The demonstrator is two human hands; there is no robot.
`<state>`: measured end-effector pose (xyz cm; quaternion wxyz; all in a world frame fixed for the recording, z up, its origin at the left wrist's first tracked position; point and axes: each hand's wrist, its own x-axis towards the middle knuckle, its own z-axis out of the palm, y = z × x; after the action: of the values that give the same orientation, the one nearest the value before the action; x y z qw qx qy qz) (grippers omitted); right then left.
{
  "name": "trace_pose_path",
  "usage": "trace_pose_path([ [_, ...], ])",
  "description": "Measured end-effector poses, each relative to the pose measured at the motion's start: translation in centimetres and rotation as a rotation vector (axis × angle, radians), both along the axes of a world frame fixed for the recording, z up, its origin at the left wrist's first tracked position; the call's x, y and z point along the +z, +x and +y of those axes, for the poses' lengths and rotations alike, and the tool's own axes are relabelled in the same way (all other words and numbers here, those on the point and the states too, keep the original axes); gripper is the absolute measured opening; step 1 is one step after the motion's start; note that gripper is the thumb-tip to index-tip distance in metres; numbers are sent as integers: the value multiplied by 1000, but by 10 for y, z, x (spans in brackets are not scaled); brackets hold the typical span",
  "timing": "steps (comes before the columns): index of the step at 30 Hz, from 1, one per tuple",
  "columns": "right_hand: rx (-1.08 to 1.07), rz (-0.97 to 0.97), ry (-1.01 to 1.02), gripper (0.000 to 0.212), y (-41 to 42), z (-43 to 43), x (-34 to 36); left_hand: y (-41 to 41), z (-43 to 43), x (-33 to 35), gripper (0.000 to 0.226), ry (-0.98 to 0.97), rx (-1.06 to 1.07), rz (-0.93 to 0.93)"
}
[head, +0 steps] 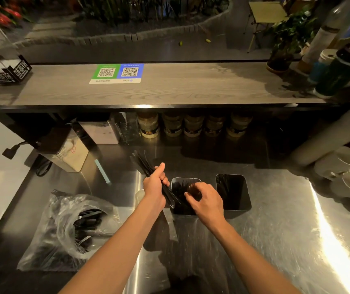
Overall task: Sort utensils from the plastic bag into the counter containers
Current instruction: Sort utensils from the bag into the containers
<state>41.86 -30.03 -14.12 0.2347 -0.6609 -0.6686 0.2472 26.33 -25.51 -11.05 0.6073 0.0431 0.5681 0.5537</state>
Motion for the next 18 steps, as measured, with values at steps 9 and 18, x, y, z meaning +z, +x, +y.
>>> trace_pose_path([
  [9,126,-182,-19,31,3,-2,-5,3,2,6,19,104,-73,24],
  [18,-218,534,-169,23,0,8,38,27,14,24,14,246,-160,17],
])
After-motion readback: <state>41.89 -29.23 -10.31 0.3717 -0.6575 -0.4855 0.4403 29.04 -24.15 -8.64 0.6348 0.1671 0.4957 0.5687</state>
